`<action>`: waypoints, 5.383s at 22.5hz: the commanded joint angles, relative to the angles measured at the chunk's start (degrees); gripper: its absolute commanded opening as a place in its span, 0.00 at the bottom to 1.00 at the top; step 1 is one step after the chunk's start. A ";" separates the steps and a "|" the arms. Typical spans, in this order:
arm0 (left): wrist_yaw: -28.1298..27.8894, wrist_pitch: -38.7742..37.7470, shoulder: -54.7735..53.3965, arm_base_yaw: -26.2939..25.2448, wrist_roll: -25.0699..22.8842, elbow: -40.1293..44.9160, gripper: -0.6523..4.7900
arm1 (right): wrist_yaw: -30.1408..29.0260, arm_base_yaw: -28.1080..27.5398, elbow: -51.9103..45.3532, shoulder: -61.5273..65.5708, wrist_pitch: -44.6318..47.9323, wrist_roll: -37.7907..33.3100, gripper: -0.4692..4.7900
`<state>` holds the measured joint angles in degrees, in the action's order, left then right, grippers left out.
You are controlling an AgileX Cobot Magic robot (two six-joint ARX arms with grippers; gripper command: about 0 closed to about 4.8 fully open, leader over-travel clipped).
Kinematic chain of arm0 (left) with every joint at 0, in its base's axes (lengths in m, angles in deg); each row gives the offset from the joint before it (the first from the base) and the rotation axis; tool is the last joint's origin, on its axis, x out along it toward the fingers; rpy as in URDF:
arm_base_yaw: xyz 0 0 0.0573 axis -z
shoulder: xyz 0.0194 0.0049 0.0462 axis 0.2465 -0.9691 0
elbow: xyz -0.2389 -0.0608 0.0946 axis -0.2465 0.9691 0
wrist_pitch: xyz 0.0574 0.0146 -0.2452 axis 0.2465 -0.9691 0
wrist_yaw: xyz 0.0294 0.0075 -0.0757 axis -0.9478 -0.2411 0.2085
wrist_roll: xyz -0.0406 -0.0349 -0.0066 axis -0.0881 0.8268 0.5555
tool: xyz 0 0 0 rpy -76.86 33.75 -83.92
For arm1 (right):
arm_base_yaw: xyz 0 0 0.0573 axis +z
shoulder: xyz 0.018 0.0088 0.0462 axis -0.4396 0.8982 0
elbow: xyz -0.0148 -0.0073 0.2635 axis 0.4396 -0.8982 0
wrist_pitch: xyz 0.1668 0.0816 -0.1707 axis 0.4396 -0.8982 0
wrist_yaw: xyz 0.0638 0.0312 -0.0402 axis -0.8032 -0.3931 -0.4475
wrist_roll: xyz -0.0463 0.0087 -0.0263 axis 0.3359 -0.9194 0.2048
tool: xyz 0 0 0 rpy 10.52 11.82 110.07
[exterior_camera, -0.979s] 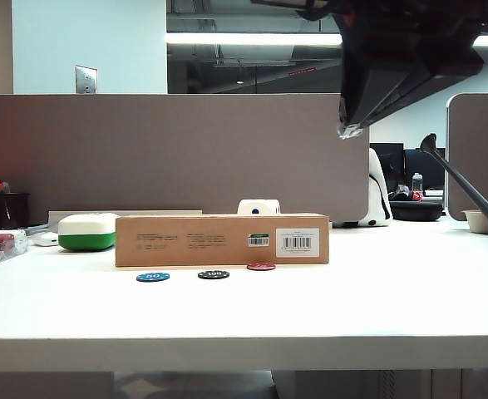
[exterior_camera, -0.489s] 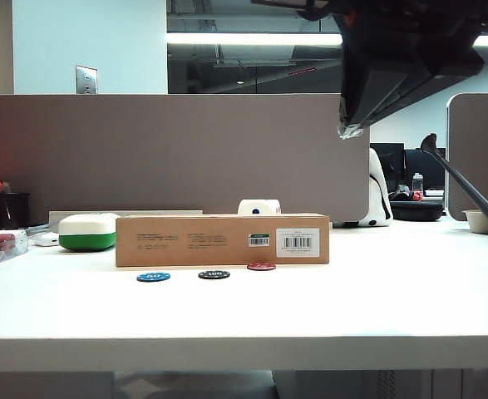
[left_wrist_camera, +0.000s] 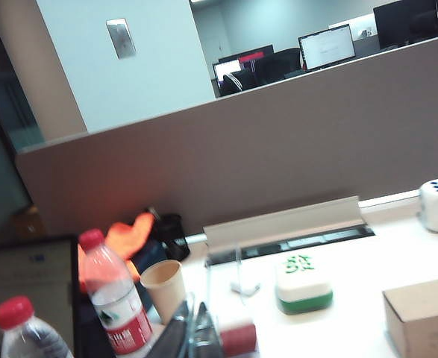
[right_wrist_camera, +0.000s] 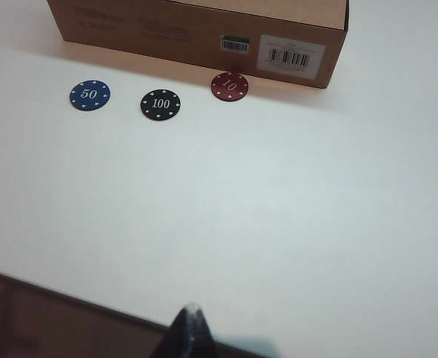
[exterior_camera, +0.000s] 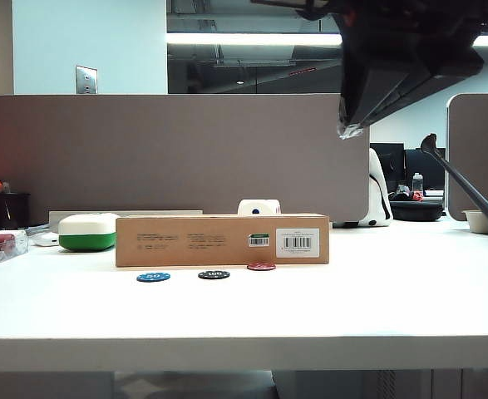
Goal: Push the chip with the lowest value in the row forward next to the rectangular box.
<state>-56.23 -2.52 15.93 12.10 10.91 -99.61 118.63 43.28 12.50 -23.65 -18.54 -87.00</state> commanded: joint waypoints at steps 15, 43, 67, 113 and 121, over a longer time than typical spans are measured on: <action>1.03 9.29 4.90 0.17 19.41 20.37 0.11 | 0.48 0.09 0.20 -0.15 0.24 -0.17 0.08; 4.48 14.12 4.92 0.07 21.49 29.99 0.11 | 0.46 0.09 0.20 -0.15 0.26 -0.17 0.08; 1.11 14.91 4.92 0.07 16.28 29.99 0.11 | 0.46 0.09 0.20 -0.15 0.24 -0.17 0.08; 1.05 14.84 4.92 0.04 17.44 29.99 0.11 | -13.33 -46.80 -35.30 -31.41 43.69 15.85 0.08; 1.05 14.84 4.92 0.04 17.44 29.99 0.11 | -28.28 -58.71 -42.49 -54.64 30.75 28.70 0.08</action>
<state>-55.42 11.25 20.83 12.16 28.40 -69.38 92.62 -14.20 -29.71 -76.46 15.71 -61.40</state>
